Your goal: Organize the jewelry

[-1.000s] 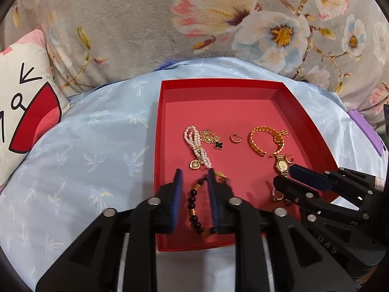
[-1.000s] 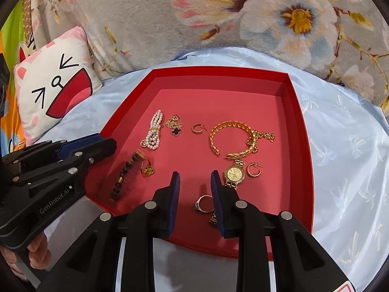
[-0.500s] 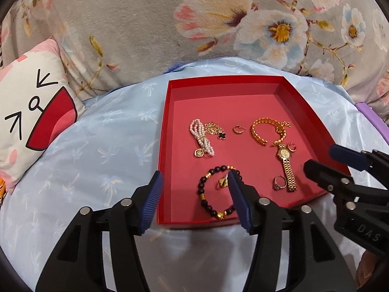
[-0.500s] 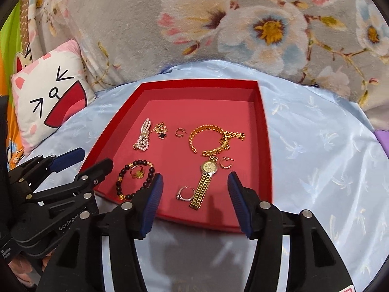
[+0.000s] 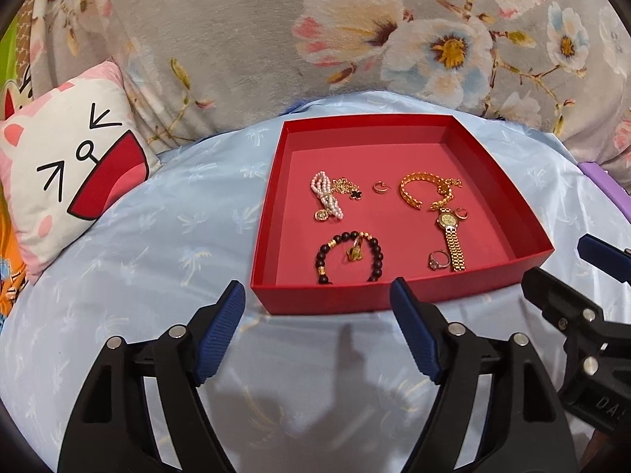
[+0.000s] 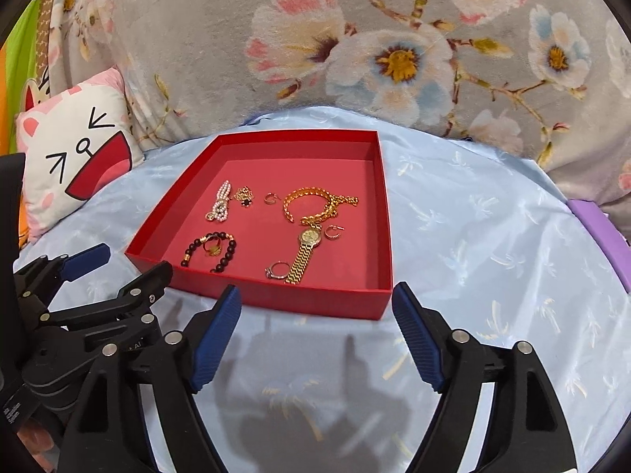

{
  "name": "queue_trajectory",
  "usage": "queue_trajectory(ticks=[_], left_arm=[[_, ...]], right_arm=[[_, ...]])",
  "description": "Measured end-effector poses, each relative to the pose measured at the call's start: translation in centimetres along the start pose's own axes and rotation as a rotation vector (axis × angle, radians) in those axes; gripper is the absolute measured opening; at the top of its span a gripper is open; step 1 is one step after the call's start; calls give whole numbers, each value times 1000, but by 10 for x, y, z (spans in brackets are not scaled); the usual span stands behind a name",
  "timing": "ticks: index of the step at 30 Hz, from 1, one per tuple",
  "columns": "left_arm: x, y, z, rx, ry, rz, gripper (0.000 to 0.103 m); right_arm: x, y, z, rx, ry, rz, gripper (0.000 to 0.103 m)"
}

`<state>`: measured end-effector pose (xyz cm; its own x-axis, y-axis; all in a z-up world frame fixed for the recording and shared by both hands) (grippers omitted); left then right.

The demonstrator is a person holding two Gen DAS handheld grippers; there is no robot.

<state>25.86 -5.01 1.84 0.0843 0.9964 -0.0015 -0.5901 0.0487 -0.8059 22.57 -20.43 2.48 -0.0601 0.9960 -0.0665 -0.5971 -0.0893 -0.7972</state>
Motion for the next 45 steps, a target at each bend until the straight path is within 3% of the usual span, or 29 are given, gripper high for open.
queue_trajectory(ticks=[6,45], left_arm=[[-5,14,-3,-11,-45,-18,76],[-1,16,4,-56,-94,1,77]], right_arm=[[5,12,-2,-3,33,13,78],[4,19,-5,-43,60,-5,82]])
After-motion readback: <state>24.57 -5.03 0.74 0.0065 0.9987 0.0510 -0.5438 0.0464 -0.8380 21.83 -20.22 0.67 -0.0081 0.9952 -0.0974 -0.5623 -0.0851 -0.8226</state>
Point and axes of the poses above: each gripper's, at about its wrist camera, not at the fingertips, and z roughly against the way its jaws point, x to its left, y to its underside, the point moved 1 cm from there along -z, roughly the way its jaws point, and after that the axes turned 6 degrees about z, right-handed, at the moved point
